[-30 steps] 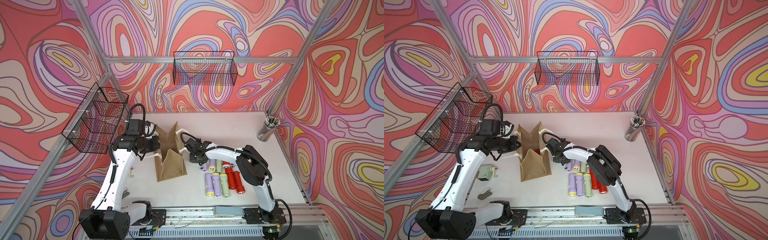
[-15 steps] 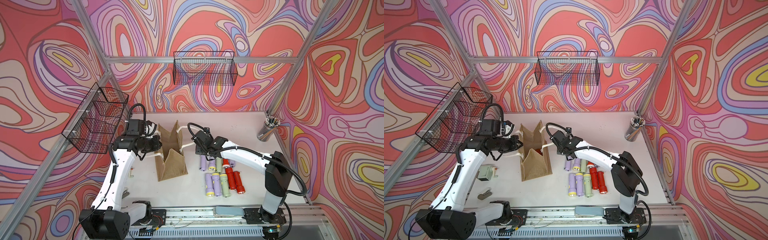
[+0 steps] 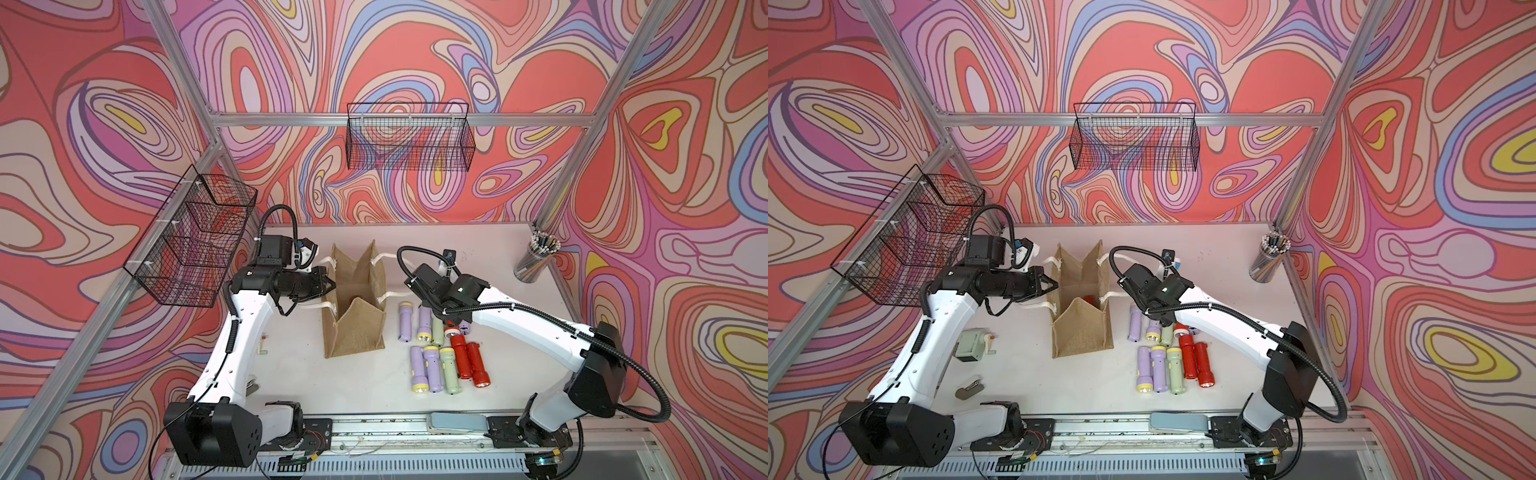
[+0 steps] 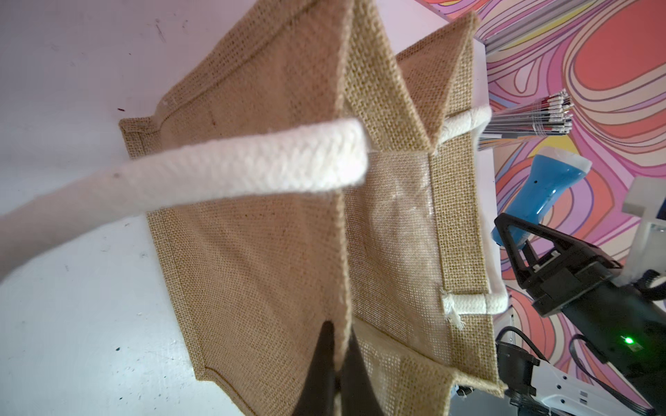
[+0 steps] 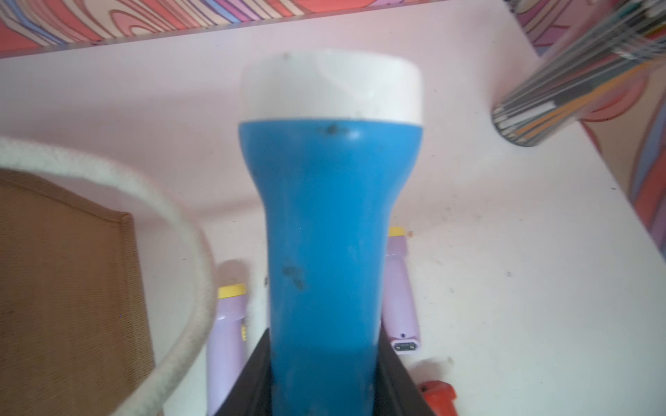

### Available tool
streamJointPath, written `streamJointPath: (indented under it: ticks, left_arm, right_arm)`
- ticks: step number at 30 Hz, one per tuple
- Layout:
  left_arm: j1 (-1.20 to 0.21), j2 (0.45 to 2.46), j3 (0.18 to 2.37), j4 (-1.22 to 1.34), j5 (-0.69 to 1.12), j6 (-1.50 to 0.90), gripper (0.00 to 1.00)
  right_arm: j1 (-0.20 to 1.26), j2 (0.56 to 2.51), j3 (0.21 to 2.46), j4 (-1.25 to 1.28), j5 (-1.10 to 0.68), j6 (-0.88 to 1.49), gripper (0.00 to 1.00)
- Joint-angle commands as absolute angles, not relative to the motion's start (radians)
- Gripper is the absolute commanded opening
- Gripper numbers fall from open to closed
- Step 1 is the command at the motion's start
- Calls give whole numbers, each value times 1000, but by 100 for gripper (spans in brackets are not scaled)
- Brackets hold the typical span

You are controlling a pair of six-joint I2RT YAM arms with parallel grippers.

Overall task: Put the flashlights into the tote bags
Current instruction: Pick up the flashlight from the center of the board, then place the flashlight in the canvas bag.

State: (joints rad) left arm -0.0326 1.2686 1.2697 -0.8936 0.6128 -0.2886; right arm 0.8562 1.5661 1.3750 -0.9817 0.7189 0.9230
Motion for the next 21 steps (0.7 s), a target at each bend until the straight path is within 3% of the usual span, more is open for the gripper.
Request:
streamJointPath:
  ticks: [1,7,12,21]
  left_arm:
    - [-30,1287,1303,-866,731,-285,0]
    - [-31,1292,1270,-836,797,-317,0]
    - [-32,1263,1201,-748,859,-402,0]
    - [-32,1230,1161,-832,730,-365,0]
  right_arm:
    - [824,1484,1336,-1112,861,1010,11]
    - [785,1381,1346,-1072,899,922,10]
    - [784,1433,1496,-1007,848,783,8]
    - [792,1534,1667,-706,489,615,7]
